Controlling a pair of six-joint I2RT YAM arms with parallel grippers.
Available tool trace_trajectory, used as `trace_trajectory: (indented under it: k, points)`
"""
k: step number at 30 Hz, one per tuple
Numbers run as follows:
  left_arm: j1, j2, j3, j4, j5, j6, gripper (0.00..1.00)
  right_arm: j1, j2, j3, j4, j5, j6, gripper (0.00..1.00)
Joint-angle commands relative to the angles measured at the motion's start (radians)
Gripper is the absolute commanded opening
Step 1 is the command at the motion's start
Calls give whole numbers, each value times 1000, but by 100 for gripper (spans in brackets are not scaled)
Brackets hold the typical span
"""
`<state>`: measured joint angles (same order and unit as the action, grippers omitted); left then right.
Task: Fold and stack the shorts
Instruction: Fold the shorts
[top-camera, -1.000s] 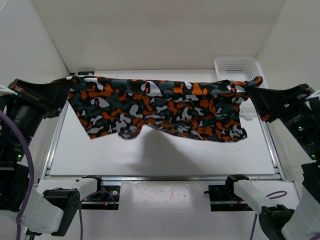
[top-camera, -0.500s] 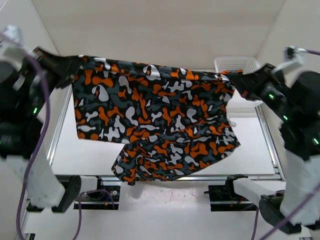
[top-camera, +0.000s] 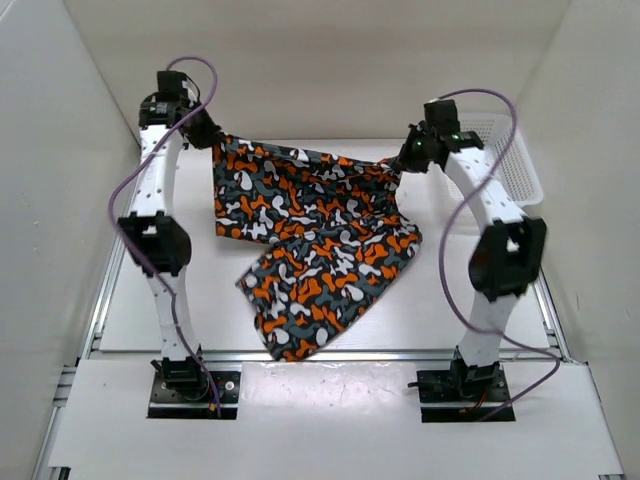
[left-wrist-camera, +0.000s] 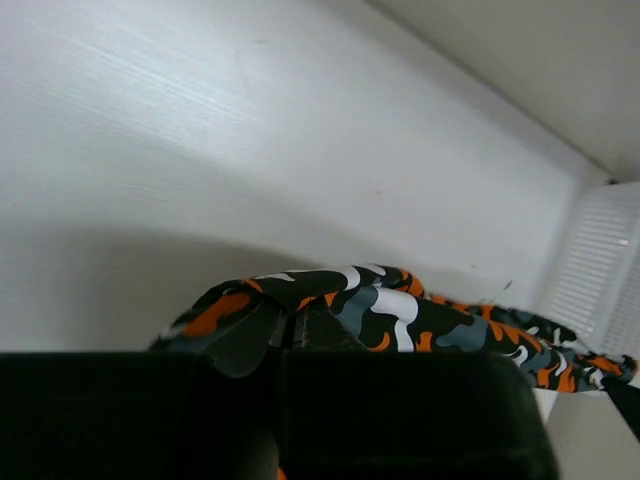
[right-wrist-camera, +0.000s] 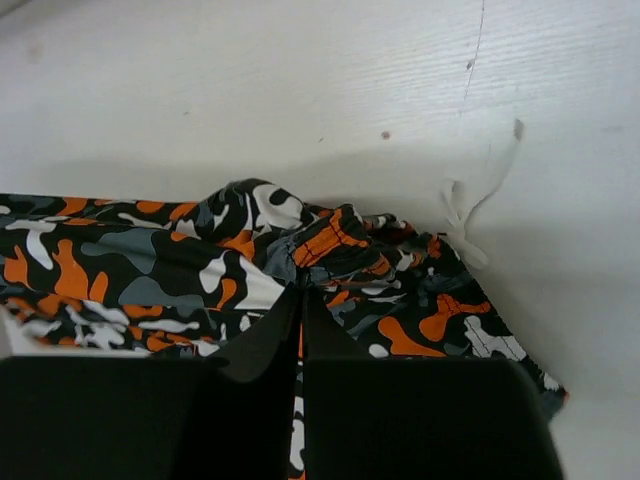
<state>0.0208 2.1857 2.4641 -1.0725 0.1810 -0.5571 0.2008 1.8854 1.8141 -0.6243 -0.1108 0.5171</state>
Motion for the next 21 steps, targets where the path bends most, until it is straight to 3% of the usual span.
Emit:
trace_trajectory:
  k: [1, 8, 13, 16, 21]
  points:
    - [108, 61, 134, 39, -112, 63, 10, -32, 134, 154, -8, 155, -60, 0]
    - [180, 146, 144, 72, -69, 72, 10, -32, 372, 421, -40, 89, -71, 0]
    - [180, 60, 82, 72, -31, 82, 10, -32, 357, 404, -49, 48, -61, 0]
    - [147, -99, -51, 60, -20, 82, 10, -32, 299, 341, -49, 48, -61, 0]
    - [58, -450, -468, 28, -81, 92, 10, -63, 179, 194, -64, 4, -52, 0]
